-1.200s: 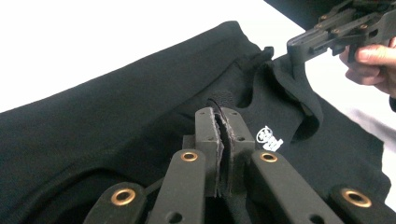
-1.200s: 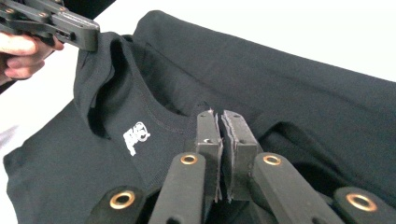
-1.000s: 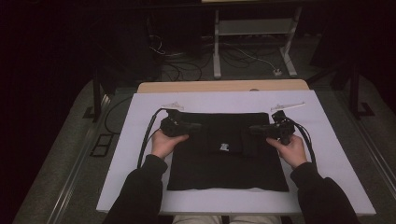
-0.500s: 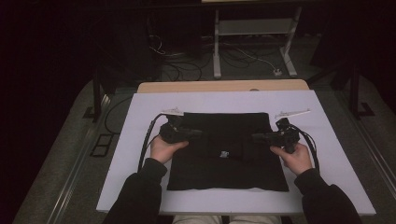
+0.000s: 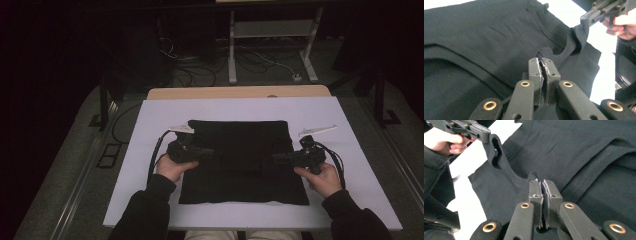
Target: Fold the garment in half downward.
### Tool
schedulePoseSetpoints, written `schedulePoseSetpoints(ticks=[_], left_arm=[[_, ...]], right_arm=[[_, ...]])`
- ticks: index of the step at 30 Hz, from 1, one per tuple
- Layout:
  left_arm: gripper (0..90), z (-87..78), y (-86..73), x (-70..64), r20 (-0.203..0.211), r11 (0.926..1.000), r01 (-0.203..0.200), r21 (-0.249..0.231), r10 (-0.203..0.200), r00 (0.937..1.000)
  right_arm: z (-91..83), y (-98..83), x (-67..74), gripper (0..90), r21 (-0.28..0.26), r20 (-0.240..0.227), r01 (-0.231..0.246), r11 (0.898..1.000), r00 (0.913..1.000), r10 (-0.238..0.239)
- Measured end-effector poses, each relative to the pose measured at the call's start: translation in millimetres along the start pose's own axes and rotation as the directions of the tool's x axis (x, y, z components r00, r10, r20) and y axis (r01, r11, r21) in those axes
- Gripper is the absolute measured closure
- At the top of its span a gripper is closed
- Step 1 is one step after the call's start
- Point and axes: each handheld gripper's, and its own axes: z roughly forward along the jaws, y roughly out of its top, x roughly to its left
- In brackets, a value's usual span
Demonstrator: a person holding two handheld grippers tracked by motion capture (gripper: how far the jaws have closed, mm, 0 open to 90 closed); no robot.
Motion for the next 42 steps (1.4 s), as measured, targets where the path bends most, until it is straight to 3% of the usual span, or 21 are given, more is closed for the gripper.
schedulePoseSetpoints(ticks=[21, 22, 32, 42], left_arm=[[85.3, -7.2, -27.3, -30.1, 0.058, 0.9947, -0.051, 0.090, 0.046, 0.9972], [85.3, -7.6, -30.2, -32.2, 0.061, 0.9917, -0.071, 0.107, 0.065, 0.9960], [85.4, -4.4, -43.1, -44.4, 0.111, 0.9729, -0.135, 0.187, 0.116, 0.9871], [85.4, -3.3, -52.4, -52.2, 0.142, 0.9586, -0.147, 0.244, 0.114, 0.9833]], right_arm=[[-6.0, -23.4, 14.0, 84.6, 0.066, -0.042, -0.003, 0.998, 0.9991, 0.006], [-5.8, -24.4, 15.5, 84.6, 0.071, -0.044, -0.002, 0.997, 0.9990, 0.005], [-8.0, -36.9, 26.3, 84.6, 0.113, -0.069, 0.009, 0.994, 0.9976, -0.001], [-8.3, -47.3, 36.9, 84.6, 0.153, -0.092, 0.026, 0.988, 0.9957, -0.012]])
